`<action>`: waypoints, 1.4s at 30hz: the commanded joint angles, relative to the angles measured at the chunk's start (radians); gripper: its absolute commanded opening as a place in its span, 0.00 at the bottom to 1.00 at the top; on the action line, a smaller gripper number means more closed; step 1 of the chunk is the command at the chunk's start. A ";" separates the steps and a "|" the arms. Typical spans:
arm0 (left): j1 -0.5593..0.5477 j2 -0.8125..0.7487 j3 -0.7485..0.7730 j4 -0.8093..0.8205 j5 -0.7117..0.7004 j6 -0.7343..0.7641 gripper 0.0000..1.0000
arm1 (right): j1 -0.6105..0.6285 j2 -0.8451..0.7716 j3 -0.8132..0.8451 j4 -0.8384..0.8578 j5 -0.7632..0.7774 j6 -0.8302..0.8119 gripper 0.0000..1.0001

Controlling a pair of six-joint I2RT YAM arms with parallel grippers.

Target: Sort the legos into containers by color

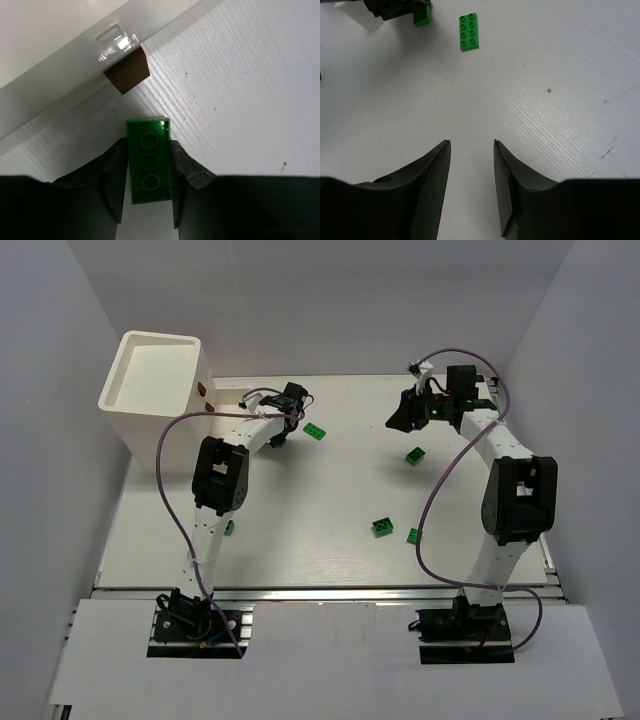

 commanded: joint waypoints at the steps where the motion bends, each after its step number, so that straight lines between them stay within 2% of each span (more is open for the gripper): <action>1: -0.012 -0.091 -0.092 0.059 0.078 0.087 0.14 | -0.002 0.008 0.049 0.000 -0.012 -0.003 0.45; 5: -0.023 -0.215 -0.191 0.331 0.182 0.369 0.04 | 0.000 0.014 0.052 -0.005 -0.015 -0.003 0.45; 6: -0.023 -0.239 -0.220 0.375 0.210 0.489 0.01 | 0.001 0.014 0.053 -0.006 -0.018 -0.003 0.45; 8: -0.023 -0.295 -0.233 0.439 0.265 0.591 0.00 | 0.004 0.016 0.056 -0.008 -0.024 -0.004 0.45; 9: -0.023 -0.309 -0.236 0.446 0.279 0.675 0.00 | 0.004 0.016 0.056 -0.006 -0.027 -0.006 0.45; 14: 0.000 -0.380 -0.221 0.435 0.261 0.897 0.00 | 0.008 0.016 0.053 -0.012 -0.035 -0.013 0.45; 21: 0.037 -0.411 -0.205 0.398 0.083 1.110 0.00 | 0.011 0.016 0.047 -0.018 -0.040 -0.016 0.45; 30: 0.107 -0.377 -0.231 0.378 -0.061 1.196 0.00 | 0.015 0.024 0.061 -0.060 -0.024 -0.046 0.46; 31: 0.107 -0.366 -0.234 0.378 -0.063 1.198 0.02 | 0.018 0.025 0.063 -0.063 -0.020 -0.050 0.47; 32: 0.116 -0.365 -0.239 0.381 -0.063 1.204 0.08 | 0.020 0.025 0.064 -0.068 -0.015 -0.053 0.49; 34: 0.116 -0.358 -0.242 0.377 -0.064 1.196 0.29 | 0.020 0.028 0.073 -0.078 -0.006 -0.061 0.52; 35: 0.126 -0.358 -0.244 0.378 -0.055 1.195 0.49 | 0.018 0.031 0.079 -0.090 0.020 -0.070 0.54; 38: 0.126 -0.360 -0.247 0.375 -0.032 1.190 0.71 | 0.026 0.054 0.128 -0.153 0.144 -0.085 0.59; 42: 0.126 -0.364 -0.244 0.354 -0.026 1.167 0.78 | 0.029 0.102 0.173 -0.219 0.302 -0.107 0.63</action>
